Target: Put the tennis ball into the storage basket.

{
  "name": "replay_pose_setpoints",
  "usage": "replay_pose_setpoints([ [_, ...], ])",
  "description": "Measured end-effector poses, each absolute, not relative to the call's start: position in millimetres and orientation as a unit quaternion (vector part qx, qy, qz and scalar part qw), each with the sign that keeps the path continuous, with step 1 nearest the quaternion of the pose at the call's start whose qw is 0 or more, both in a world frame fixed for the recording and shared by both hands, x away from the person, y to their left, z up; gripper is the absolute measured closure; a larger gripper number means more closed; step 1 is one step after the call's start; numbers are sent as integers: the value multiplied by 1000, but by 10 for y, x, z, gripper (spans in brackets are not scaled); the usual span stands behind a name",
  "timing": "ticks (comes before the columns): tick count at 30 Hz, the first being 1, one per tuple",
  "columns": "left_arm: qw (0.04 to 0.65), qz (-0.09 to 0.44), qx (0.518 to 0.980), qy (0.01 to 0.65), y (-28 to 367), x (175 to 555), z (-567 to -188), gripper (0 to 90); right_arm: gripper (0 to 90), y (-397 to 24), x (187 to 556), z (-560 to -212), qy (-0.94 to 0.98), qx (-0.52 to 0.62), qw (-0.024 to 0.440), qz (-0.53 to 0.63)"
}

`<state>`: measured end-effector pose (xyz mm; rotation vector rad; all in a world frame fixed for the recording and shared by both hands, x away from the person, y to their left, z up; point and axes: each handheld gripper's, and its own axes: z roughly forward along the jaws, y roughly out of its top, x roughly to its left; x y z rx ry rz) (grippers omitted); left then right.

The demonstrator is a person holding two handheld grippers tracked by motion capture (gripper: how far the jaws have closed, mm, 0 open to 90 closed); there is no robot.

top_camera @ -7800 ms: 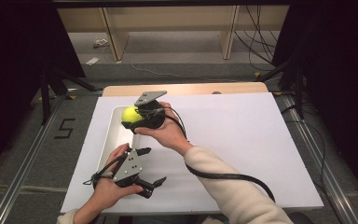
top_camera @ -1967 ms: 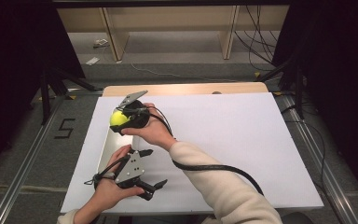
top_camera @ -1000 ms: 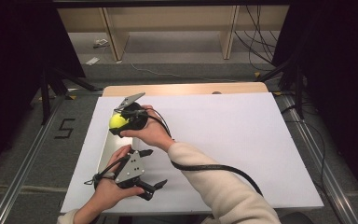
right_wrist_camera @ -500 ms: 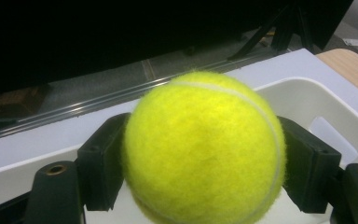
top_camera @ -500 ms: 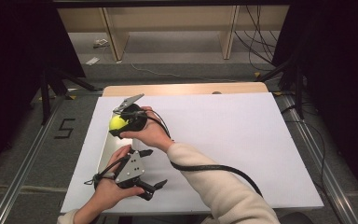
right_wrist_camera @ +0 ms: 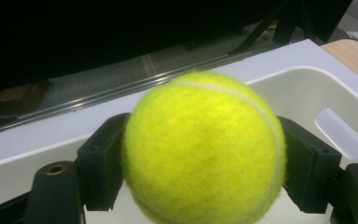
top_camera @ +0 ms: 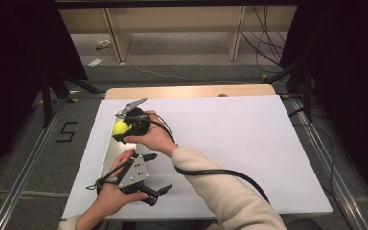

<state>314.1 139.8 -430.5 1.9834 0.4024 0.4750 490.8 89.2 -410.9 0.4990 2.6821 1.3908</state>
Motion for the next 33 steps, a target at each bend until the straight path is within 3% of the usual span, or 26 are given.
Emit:
replay_pose_setpoints([
  [33, 506, 195, 824, 166, 1397, 3140, -4309, 0, 262, 933, 4929, -4268, 888, 168, 34, 427],
])
